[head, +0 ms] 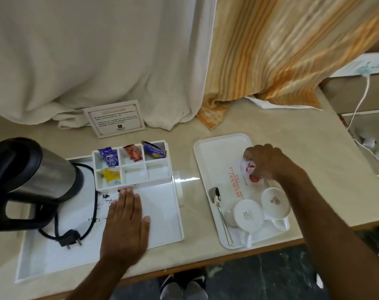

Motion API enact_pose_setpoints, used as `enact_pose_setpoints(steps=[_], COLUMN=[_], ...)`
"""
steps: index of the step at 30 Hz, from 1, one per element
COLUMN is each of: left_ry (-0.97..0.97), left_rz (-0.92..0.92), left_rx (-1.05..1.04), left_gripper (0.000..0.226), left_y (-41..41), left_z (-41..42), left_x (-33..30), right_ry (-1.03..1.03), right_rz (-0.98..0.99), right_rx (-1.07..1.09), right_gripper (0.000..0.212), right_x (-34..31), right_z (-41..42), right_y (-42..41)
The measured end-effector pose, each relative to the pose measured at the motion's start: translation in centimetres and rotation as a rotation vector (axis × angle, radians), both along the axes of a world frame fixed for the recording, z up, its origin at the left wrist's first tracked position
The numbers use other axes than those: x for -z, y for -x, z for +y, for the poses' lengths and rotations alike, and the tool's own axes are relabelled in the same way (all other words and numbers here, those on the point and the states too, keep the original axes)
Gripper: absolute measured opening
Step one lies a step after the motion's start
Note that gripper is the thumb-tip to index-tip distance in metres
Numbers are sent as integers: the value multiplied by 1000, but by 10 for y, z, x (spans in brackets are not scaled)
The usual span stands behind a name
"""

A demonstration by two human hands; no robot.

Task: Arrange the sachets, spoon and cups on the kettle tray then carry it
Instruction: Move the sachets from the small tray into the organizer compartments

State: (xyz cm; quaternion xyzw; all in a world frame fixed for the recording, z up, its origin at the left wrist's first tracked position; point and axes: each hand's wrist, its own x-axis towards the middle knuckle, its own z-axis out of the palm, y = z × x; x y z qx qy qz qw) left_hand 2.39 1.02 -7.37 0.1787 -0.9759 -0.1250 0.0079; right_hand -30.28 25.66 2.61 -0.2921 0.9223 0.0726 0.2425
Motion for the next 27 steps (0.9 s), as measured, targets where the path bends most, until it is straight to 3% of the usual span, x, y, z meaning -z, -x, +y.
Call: enact_pose_setpoints(steps=[3, 7, 15, 22, 27], left_ry=[-3, -4, -1, 4, 9], left_rz=[7, -1, -17, -30, -36], left_rx=[3, -4, -15, -43, -24], left_gripper=[70, 69, 66, 66, 66], left_y=[1, 1, 2, -5, 2], left_z=[2, 3, 3, -2, 4], left_x=[0, -3, -9, -7, -8], right_ry=[-1, 79, 608, 517, 347], right_rz=[-25, 8, 3, -12, 12], right_rx=[17, -30, -215, -352, -409], right_gripper=[23, 3, 3, 15, 21], right_x=[-1, -21, -79, -56, -34], right_z=[-1, -23, -142, -234, -244], right_y=[-2, -12, -68, -120, -134])
